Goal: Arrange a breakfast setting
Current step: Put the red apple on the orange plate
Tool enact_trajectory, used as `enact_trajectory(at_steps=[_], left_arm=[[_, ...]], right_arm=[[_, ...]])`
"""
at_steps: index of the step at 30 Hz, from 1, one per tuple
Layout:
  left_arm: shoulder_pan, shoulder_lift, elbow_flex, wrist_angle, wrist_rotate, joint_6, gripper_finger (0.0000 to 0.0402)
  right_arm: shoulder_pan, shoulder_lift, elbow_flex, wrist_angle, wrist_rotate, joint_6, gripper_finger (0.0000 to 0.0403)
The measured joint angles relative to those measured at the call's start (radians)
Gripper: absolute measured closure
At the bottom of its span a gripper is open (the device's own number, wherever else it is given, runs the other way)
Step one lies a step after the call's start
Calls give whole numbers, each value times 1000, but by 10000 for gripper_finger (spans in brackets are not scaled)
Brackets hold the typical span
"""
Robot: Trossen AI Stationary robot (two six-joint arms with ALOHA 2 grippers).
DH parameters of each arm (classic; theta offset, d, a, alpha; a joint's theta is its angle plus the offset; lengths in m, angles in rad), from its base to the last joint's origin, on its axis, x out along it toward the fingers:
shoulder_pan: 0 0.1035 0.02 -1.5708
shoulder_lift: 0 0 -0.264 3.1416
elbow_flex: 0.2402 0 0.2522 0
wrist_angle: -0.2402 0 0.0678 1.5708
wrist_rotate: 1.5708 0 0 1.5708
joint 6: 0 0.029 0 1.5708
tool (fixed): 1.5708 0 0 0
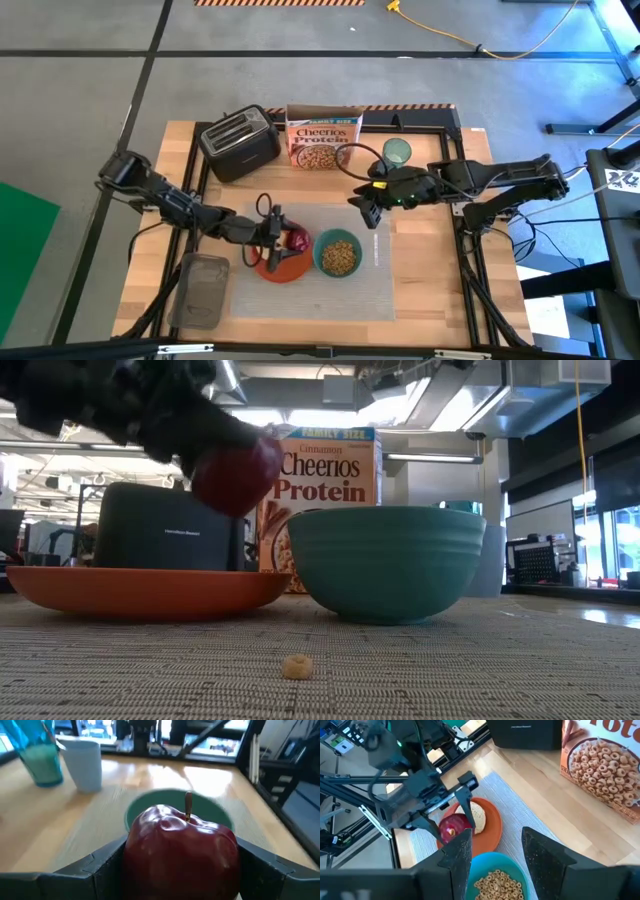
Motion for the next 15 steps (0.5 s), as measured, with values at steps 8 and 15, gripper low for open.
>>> enact_trajectory(at_steps=[8,15], left_arm=[[-1,79,-35,89,8,7,108],[-1,231,-35,246,9,10,104]], right_arm=[[-7,-1,0,1,1,26,237],[-5,-1,0,0,16,54,237]])
